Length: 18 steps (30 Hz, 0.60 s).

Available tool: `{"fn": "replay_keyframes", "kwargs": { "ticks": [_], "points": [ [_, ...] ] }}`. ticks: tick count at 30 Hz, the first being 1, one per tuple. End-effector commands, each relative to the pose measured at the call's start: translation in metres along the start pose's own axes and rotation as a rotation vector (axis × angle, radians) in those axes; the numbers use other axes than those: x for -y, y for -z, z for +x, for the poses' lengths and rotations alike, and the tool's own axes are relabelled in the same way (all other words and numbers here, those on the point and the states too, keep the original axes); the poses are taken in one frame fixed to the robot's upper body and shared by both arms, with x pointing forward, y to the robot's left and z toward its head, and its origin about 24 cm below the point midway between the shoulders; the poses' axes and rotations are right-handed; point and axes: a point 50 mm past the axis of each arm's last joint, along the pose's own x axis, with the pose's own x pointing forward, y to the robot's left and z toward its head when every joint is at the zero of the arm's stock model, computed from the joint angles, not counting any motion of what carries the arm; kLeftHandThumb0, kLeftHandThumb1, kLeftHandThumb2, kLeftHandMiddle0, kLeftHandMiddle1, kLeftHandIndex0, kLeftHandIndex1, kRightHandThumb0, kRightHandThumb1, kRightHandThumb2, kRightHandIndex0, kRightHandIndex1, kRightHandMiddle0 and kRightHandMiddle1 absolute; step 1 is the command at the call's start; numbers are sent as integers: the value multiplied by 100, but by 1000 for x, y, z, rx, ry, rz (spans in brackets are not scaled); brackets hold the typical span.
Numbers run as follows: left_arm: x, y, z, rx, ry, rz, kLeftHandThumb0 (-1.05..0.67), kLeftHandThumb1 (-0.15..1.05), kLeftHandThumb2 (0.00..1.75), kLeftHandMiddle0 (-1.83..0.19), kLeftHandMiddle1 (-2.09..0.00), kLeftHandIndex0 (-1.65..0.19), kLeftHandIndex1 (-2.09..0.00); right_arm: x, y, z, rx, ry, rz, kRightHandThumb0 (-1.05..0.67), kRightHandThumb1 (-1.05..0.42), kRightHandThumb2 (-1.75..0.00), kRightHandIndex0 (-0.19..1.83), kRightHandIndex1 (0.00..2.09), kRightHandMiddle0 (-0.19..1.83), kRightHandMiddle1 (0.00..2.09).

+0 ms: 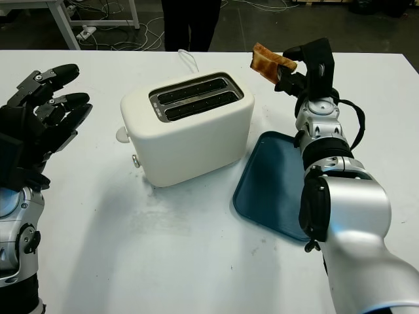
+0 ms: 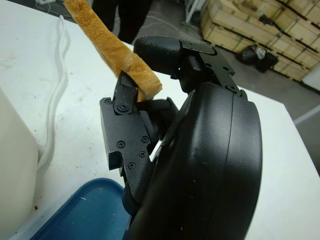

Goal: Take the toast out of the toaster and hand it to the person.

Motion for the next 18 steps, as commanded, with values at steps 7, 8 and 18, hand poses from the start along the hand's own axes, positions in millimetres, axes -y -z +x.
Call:
{"fn": "replay_keyframes", "kwargs": {
  "ticks": [7, 8, 18],
  "points": [
    [-2, 0, -1, -4, -4, 3, -56, 89, 0, -24, -91, -38, -51, -7, -10, 1, 52, -9, 26, -13, -92, -43, 72, 175, 41, 175],
    [-2, 0, -1, -6, -4, 3, -56, 89, 0, -24, -91, -38, -51, -7, -11, 1, 50, -10, 32, -12, -92, -43, 72, 175, 42, 175],
    [-2, -1, 0, 0, -1, 13, -59, 89, 0, -25, -90, -37, -52, -8, -11, 1, 56, -16, 51, -12, -92, -43, 72, 175, 42, 175]
  ]
}}
